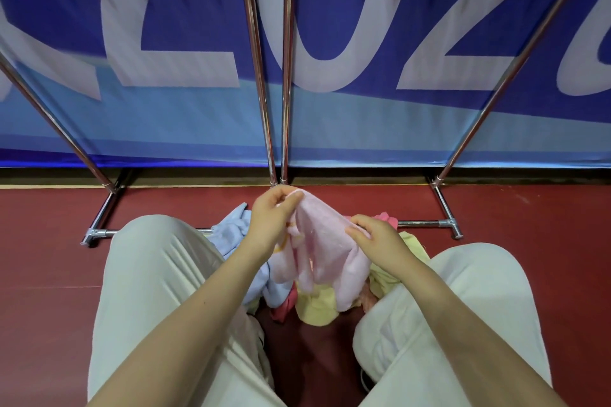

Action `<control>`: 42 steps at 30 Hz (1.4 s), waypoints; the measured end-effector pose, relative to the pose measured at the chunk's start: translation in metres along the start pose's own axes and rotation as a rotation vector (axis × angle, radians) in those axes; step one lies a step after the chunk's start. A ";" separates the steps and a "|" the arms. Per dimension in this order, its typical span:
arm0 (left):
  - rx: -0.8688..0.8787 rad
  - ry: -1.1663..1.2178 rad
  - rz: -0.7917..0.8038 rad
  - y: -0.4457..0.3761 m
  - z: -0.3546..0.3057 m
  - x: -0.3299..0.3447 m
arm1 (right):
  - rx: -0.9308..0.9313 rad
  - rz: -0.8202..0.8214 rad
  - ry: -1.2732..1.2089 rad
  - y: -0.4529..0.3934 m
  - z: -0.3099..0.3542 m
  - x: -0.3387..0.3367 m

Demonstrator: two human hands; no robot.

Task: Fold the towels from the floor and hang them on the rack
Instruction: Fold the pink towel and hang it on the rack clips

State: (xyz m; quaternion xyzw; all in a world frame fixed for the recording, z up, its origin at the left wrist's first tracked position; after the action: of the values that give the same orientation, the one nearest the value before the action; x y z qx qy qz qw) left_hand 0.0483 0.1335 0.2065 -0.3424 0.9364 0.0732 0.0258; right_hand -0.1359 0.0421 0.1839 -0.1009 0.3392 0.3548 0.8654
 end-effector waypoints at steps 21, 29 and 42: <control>-0.180 0.054 -0.273 -0.021 0.025 -0.050 | 0.181 -0.156 -0.537 0.002 -0.004 -0.015; -0.314 0.156 -0.090 -0.021 0.023 -0.023 | 0.164 -0.213 -0.654 -0.001 0.003 -0.009; -0.252 0.370 0.071 -0.013 0.009 0.020 | 0.160 -0.053 -1.087 -0.008 0.039 0.008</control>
State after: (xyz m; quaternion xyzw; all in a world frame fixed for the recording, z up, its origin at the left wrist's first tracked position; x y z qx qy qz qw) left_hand 0.0417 0.1125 0.1943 -0.3175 0.9200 0.1261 -0.1921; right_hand -0.1064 0.0570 0.2074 0.1545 -0.1333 0.3072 0.9295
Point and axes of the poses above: each hand's wrist, its own y-axis away from the middle knuckle, its own x-axis out of the palm, z = x × y, the point moved 5 cm from there along -y, towards the middle knuckle, and after that the axes turned 1 degree about -y, right-handed, at the moved point
